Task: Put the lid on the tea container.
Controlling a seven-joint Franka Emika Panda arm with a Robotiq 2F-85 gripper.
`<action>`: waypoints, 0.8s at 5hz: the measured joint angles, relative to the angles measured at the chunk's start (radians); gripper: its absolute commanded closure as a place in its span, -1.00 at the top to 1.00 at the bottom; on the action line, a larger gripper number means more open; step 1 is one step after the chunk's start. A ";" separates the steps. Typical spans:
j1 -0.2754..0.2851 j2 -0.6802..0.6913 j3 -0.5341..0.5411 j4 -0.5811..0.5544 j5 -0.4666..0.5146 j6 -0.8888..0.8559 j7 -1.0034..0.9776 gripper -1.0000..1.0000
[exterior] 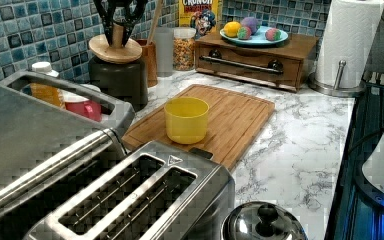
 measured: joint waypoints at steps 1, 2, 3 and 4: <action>0.000 0.003 -0.001 0.000 0.009 0.023 0.002 -1.00; -0.010 0.016 0.018 0.003 0.004 0.032 0.002 -1.00; 0.016 0.038 -0.019 0.028 0.003 0.012 0.002 -1.00; 0.027 0.073 -0.034 0.088 -0.008 -0.064 0.002 -1.00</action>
